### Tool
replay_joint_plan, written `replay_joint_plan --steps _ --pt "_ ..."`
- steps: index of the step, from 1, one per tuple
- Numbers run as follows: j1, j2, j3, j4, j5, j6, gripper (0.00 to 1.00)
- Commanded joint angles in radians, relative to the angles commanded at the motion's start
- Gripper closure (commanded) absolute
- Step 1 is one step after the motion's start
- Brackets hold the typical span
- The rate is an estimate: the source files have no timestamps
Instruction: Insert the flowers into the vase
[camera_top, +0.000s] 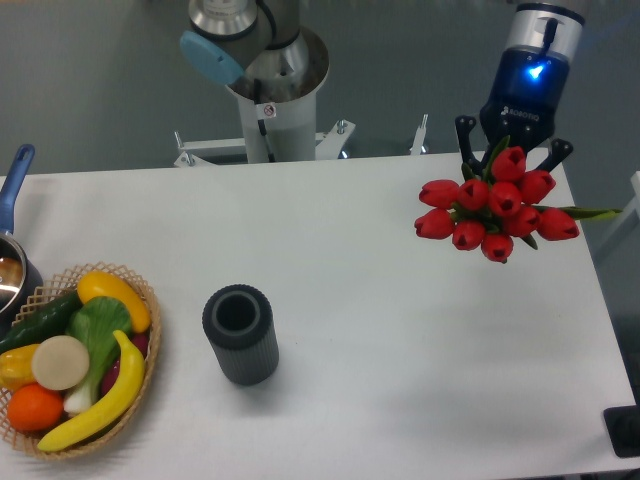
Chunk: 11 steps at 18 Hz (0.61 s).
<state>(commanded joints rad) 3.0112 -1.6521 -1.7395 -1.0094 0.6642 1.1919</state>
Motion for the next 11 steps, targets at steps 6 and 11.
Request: replay_joint_plan --steps 6,11 --pt "-0.009 0.003 -0.008 0.002 -0.005 -0.006 0.67" --pt "-0.009 0.0 -0.005 0.018 -0.04 -0.011 0.67"
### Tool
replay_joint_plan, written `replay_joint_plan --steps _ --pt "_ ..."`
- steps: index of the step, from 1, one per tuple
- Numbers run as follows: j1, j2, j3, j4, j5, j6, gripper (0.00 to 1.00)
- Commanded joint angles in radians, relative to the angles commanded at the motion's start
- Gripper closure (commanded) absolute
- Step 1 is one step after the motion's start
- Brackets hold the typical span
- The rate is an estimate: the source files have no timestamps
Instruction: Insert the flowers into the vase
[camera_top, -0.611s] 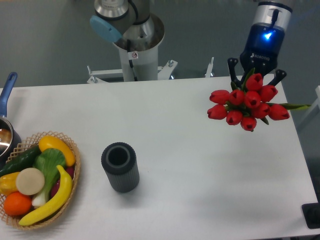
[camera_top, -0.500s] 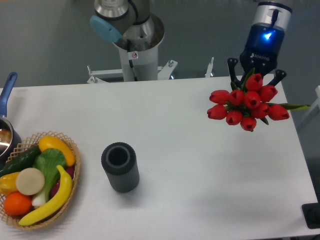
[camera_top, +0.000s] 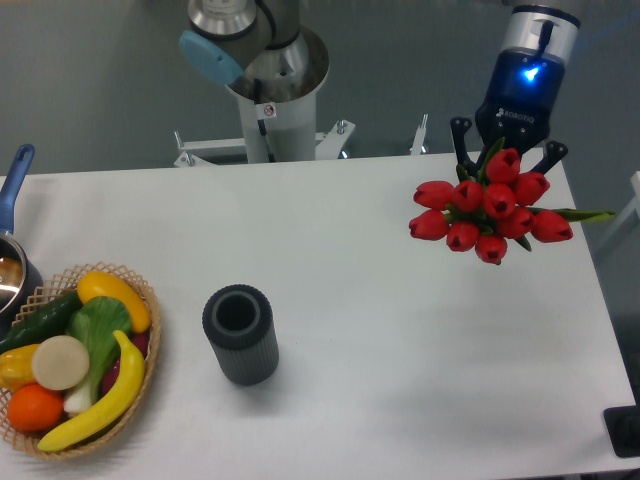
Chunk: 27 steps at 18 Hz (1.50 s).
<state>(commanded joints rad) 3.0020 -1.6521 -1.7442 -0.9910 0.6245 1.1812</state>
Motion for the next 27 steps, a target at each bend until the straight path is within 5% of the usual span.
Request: replay_joint_plan --steps 8,15,22,27 --pt "-0.011 -0.002 -0.006 0.006 -0.089 -0.018 0.67" --pt "-0.119 -0.017 -0.006 0.018 -0.227 -0.015 0.67" --pt "-0.228 -0.035 -0.061 0.074 -0.353 0.001 0.67" --pt "-0.279 -0.069 -0.045 0.123 -0.469 0.009 0.67"
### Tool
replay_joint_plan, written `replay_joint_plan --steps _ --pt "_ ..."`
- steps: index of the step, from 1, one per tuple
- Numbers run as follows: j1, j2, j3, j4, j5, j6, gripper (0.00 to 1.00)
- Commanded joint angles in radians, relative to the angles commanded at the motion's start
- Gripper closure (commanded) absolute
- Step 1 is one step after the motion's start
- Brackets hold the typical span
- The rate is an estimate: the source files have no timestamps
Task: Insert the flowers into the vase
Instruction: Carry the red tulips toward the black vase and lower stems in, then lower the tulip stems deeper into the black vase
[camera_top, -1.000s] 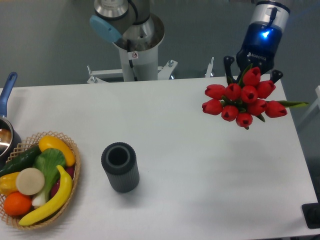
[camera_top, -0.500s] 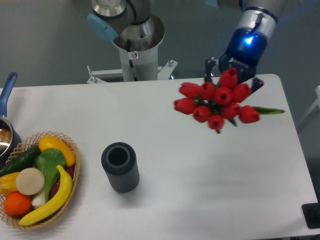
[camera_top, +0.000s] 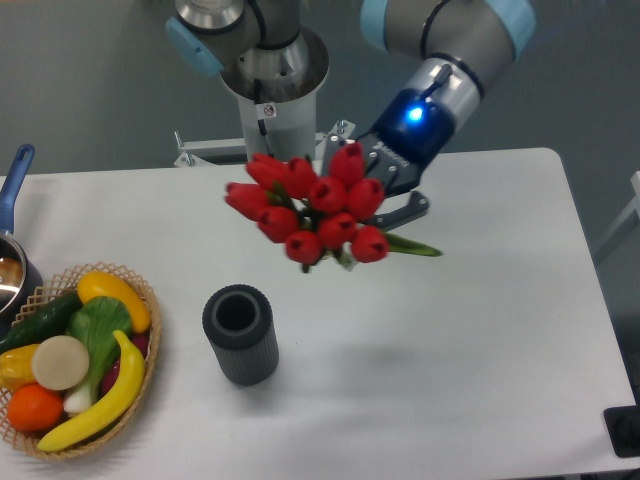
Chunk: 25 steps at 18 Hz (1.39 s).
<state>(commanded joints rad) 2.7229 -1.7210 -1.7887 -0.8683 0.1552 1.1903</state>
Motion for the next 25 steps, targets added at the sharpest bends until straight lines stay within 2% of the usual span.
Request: replay_joint_plan --steps 4,6,12,16,25 --pt "-0.051 -0.031 0.011 0.0 -0.069 0.049 0.67" --pt "-0.074 -0.046 0.031 0.0 -0.071 0.064 0.67" --pt "-0.147 -0.077 0.032 0.0 -0.074 0.104 0.67" --pt "-0.166 -0.083 0.019 0.0 -0.075 0.104 0.67" --pt "-0.158 -0.084 -0.029 0.0 -0.086 0.103 0.67"
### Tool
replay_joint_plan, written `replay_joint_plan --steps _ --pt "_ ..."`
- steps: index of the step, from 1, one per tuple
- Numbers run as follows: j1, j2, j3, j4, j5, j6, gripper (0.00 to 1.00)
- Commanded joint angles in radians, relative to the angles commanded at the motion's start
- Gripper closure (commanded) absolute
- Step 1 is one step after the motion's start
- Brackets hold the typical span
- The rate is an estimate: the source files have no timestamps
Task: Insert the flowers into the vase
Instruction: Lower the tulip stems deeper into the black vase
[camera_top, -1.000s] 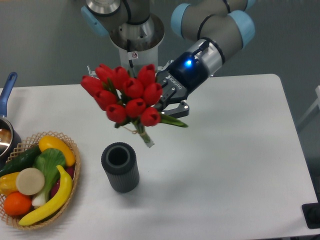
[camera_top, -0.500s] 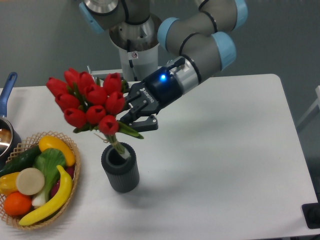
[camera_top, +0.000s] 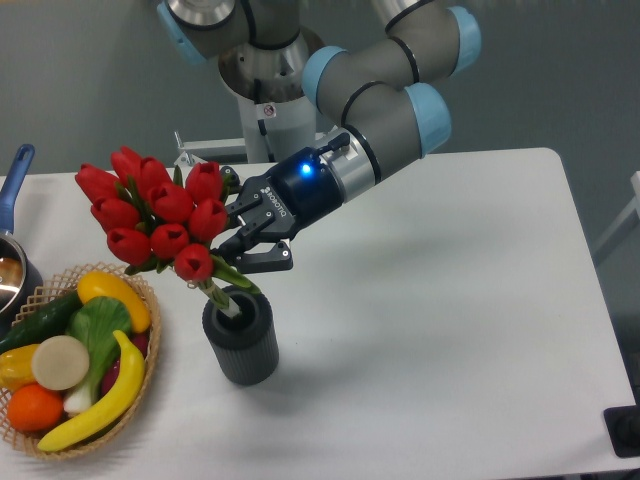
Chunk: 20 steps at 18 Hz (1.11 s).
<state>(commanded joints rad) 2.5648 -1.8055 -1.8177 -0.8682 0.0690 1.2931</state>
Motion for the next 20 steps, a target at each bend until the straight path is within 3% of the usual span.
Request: replay_joint_plan --steps 20 --pt "0.049 -0.09 -0.061 0.0 0.006 0.031 0.67"
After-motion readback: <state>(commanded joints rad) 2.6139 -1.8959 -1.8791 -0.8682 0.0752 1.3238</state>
